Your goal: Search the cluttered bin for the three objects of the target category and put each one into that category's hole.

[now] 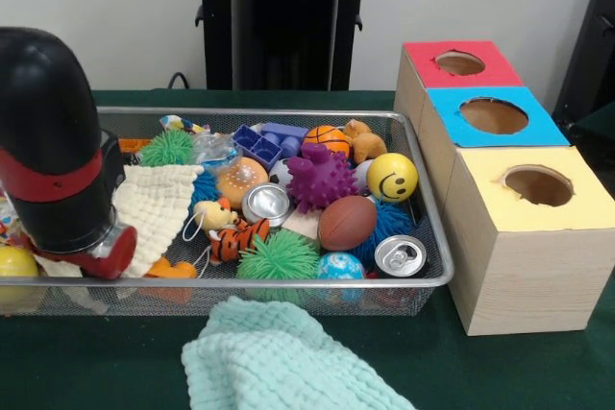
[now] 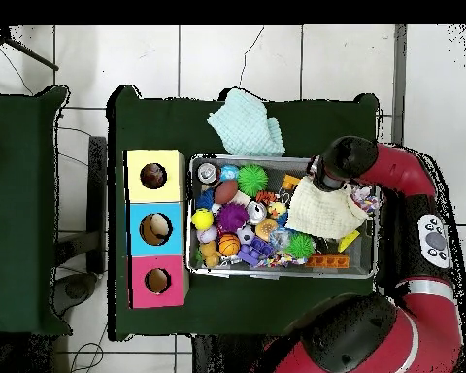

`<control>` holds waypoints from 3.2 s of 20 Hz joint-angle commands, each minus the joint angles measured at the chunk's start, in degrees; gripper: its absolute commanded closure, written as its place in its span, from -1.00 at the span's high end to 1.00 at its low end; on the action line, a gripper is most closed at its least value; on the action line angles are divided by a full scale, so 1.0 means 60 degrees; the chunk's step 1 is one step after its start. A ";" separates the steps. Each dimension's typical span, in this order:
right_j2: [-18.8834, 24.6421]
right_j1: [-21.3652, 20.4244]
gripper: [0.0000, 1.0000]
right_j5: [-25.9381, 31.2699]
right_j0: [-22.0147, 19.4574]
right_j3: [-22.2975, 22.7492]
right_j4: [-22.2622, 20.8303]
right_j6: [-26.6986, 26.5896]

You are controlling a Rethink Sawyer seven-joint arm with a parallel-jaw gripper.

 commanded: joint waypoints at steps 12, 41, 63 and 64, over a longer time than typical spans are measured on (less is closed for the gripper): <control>-0.1162 -0.3543 -1.00 -0.1120 0.1166 0.3868 0.1174 0.1666; -0.1253 -0.1997 -1.00 -0.2907 -0.0132 0.4237 0.1023 0.0107; -0.1149 -0.2234 -1.00 -0.4029 -0.1071 0.5583 0.0748 -0.0361; -0.1101 -0.2001 -1.00 -0.3996 -0.1139 0.5358 0.0726 -0.0480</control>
